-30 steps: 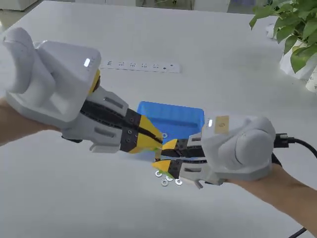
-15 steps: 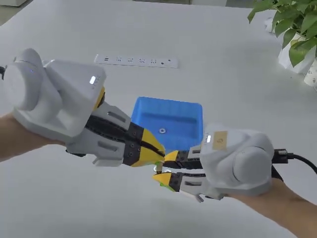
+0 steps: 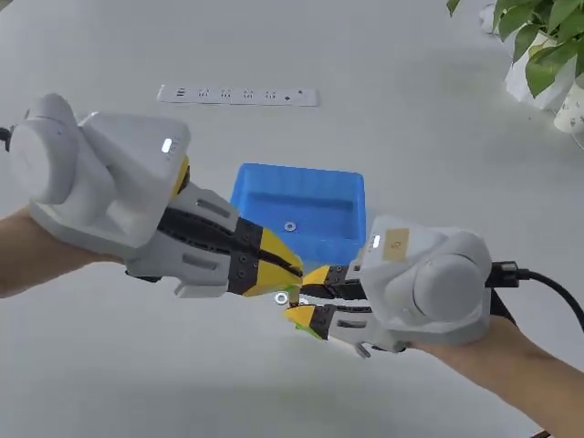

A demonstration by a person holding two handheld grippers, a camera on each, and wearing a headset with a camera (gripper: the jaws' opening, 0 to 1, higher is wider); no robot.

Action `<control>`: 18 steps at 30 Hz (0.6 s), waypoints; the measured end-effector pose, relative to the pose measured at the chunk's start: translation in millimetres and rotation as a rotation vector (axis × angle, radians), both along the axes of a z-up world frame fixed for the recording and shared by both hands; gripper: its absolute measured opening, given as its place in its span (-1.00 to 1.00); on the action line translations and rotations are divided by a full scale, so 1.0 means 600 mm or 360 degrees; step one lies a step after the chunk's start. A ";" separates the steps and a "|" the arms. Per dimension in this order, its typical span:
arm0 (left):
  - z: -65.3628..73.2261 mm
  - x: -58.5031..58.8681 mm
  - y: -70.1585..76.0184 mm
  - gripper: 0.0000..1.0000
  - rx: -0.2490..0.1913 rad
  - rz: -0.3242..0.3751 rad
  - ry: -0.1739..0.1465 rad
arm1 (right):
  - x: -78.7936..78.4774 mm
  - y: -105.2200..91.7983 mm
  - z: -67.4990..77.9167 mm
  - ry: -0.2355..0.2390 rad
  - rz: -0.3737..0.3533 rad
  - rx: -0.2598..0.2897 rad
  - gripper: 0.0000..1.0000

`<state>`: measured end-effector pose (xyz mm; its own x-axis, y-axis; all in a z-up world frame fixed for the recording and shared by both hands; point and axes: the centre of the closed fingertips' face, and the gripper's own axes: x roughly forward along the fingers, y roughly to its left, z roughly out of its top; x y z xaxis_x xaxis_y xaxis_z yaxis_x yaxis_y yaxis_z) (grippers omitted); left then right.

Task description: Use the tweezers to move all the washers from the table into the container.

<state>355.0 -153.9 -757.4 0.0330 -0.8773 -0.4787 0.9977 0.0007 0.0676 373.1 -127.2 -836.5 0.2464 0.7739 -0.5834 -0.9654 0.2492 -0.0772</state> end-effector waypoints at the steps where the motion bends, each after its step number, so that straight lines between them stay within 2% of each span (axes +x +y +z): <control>1: -0.002 0.000 0.000 -0.89 0.0001 -0.0001 0.0006 | 0.000 0.000 -0.002 0.0004 0.0001 -0.0002 -0.69; 18: -0.022 0.010 -0.002 -0.89 -0.0009 0.0039 0.0059 | 0.004 -0.003 -0.024 0.0076 -0.0030 0.0002 -0.69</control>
